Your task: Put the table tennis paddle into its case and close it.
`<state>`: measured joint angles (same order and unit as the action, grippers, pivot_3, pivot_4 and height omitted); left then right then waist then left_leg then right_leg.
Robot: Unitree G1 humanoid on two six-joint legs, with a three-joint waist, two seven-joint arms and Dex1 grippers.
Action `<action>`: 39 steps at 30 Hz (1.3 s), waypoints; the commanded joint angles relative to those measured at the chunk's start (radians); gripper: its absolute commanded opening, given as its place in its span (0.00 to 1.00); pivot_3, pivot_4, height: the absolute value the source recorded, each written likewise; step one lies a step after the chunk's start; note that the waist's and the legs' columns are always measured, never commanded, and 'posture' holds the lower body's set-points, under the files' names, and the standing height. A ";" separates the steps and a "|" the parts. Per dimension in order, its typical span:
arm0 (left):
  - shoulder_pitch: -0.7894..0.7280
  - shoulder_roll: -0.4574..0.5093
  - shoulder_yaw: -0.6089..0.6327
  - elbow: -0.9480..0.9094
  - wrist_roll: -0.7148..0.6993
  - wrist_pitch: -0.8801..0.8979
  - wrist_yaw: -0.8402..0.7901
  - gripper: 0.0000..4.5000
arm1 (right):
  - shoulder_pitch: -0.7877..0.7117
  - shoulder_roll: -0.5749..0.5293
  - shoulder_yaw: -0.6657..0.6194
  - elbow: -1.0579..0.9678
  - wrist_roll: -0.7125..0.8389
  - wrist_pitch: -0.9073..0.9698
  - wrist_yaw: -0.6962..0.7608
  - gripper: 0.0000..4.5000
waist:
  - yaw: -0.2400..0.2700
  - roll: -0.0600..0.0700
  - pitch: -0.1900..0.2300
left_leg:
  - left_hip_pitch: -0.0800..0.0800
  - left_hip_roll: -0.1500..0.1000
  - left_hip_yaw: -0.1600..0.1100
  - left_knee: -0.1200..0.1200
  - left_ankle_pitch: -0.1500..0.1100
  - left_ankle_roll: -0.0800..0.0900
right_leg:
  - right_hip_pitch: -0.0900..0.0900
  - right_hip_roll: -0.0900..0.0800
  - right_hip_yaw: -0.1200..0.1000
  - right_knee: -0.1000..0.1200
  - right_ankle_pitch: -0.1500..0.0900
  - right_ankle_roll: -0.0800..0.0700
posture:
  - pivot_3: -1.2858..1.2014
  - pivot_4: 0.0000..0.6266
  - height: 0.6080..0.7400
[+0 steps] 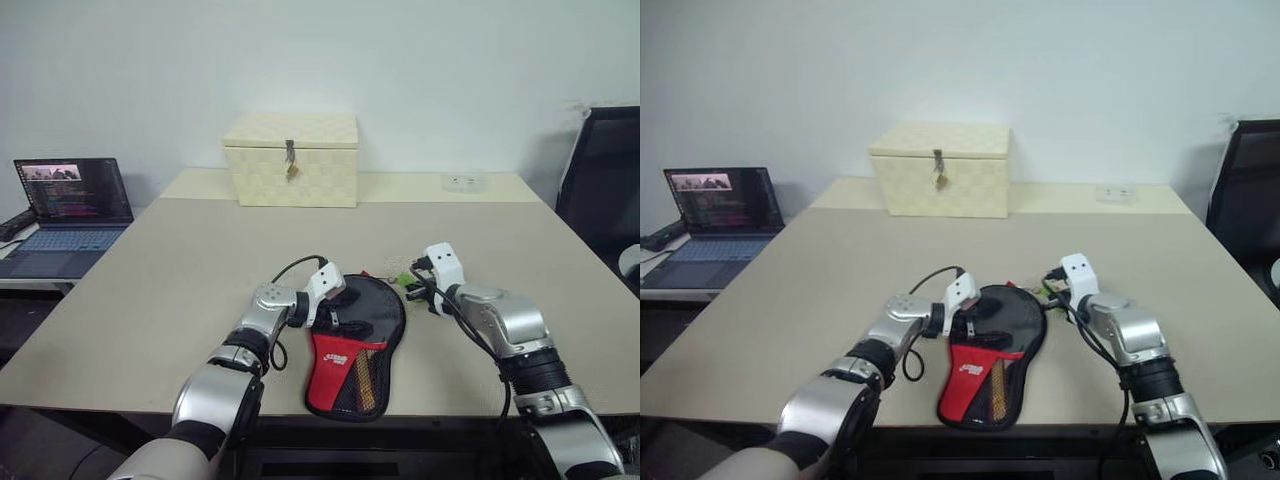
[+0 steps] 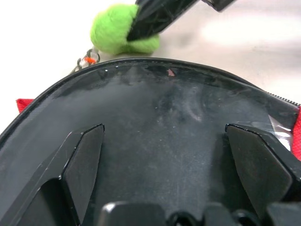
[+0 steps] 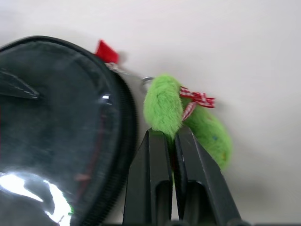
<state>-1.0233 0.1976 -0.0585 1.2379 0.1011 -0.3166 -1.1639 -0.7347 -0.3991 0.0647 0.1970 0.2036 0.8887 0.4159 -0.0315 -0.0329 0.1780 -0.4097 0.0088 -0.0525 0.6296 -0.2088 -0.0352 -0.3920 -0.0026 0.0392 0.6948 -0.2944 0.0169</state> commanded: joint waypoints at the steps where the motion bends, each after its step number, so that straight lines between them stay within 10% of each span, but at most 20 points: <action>1: 0.019 -0.035 -0.028 0.022 0.023 0.016 0.043 1.00 | 0.003 -0.114 0.001 -0.150 0.007 0.037 0.087 0.01 | 0.003 0.001 0.000 | 0.000 0.000 0.000 0.000 0.000 0.000 | 0.000 0.000 0.000 0.000 0.000 0.000 | 0.52 0.24 1.00; 15: -0.018 -0.100 -0.057 0.056 0.053 0.054 0.148 1.00 | 0.383 -0.483 0.003 -0.792 0.266 0.261 0.371 0.01 | 0.012 0.001 -0.001 | -0.001 -0.002 -0.004 0.000 -0.001 0.001 | 0.005 -0.001 -0.002 -0.008 -0.003 0.007 | 0.52 0.24 1.00; 39: -0.030 -0.162 -0.083 0.078 0.072 0.082 0.243 1.00 | 0.600 -0.579 -0.046 -1.138 0.590 0.347 0.405 0.01 | 0.017 0.001 -0.001 | 0.000 -0.002 -0.004 0.000 -0.001 0.001 | 0.009 -0.001 -0.002 -0.014 -0.001 0.011 | 0.52 0.24 1.00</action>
<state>-1.0742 0.0484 -0.1117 1.2840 0.1327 -0.2551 -0.9287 -0.1499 -0.9690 0.0204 -0.8714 0.7231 1.2237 0.8024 -0.0143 -0.0320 0.1767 -0.4095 0.0072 -0.0561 0.6295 -0.2097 -0.0338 -0.3834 -0.0035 0.0372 0.6803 -0.2953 0.0276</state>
